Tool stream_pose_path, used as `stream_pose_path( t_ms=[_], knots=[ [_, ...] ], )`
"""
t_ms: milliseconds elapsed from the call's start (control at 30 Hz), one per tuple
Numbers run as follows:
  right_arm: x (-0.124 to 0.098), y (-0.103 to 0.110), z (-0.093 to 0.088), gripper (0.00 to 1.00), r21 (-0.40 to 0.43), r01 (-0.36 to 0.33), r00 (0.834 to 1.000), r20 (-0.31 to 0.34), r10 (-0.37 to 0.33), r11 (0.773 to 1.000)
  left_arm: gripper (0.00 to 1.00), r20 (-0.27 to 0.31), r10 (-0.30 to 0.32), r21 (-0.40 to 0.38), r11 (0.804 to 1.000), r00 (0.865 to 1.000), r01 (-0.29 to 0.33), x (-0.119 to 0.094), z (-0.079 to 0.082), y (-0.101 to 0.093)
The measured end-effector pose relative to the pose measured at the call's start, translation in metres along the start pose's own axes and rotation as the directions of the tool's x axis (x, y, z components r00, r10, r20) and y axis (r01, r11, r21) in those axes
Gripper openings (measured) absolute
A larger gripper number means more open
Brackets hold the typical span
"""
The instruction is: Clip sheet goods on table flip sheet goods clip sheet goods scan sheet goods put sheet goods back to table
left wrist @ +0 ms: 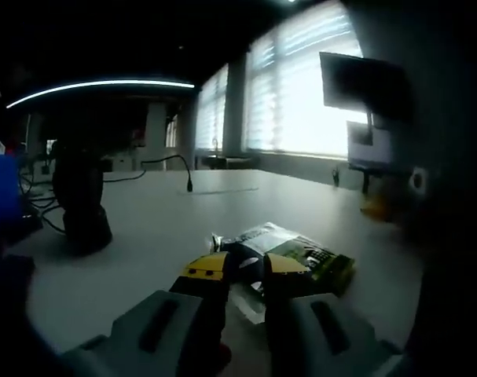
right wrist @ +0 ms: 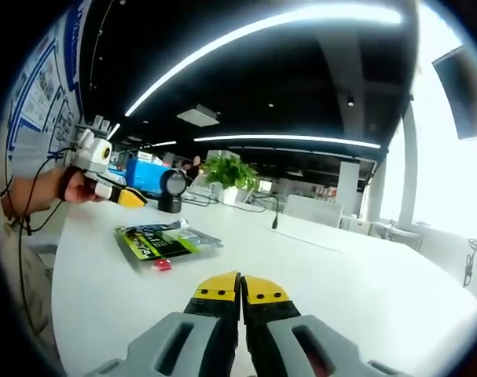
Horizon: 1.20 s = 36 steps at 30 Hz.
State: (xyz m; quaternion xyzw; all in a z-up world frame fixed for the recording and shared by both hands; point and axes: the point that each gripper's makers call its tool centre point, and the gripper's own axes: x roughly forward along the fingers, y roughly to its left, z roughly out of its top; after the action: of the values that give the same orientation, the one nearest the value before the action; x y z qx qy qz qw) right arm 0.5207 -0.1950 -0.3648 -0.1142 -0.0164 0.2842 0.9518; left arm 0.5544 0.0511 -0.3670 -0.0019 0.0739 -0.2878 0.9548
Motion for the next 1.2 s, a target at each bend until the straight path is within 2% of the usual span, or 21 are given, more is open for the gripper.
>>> stream_pose_path(
  t_ms=[133, 500, 733, 967, 1100, 1200],
  knots=[
    [0.001, -0.003, -0.001, 0.0, -0.005, -0.002, 1.0, 0.002, 0.002, 1.0, 0.1, -0.039, 0.012, 0.021, 1.0, 0.999, -0.011, 0.002, -0.005, 0.003],
    [0.002, -0.008, -0.002, 0.0, -0.016, -0.012, 1.0, 0.013, 0.012, 1.0, 0.1, -0.076, 0.007, -0.013, 1.0, 0.997, -0.008, 0.002, -0.009, 0.004],
    [0.003, -0.012, -0.003, 0.0, -0.015, -0.013, 1.0, 0.015, 0.013, 1.0, 0.11, -0.087, -0.05, -0.134, 0.99, 0.995, 0.038, 0.003, -0.004, -0.002],
    [0.003, -0.011, -0.003, 0.0, -0.02, -0.011, 1.0, 0.014, 0.012, 1.0, 0.12, -0.13, -0.108, -0.19, 0.978, 0.986, 0.082, 0.008, -0.006, -0.008],
    [0.004, -0.011, -0.002, 0.0, -0.017, -0.015, 1.0, 0.019, 0.015, 1.0, 0.12, -0.152, -0.141, -0.278, 0.956, 0.978, 0.095, 0.012, -0.008, -0.008],
    [0.003, -0.01, -0.003, 0.0, -0.022, -0.015, 1.0, 0.015, 0.015, 1.0, 0.12, -0.168, -0.146, -0.304, 0.948, 0.975, 0.09, 0.014, -0.011, -0.005]
  ],
)
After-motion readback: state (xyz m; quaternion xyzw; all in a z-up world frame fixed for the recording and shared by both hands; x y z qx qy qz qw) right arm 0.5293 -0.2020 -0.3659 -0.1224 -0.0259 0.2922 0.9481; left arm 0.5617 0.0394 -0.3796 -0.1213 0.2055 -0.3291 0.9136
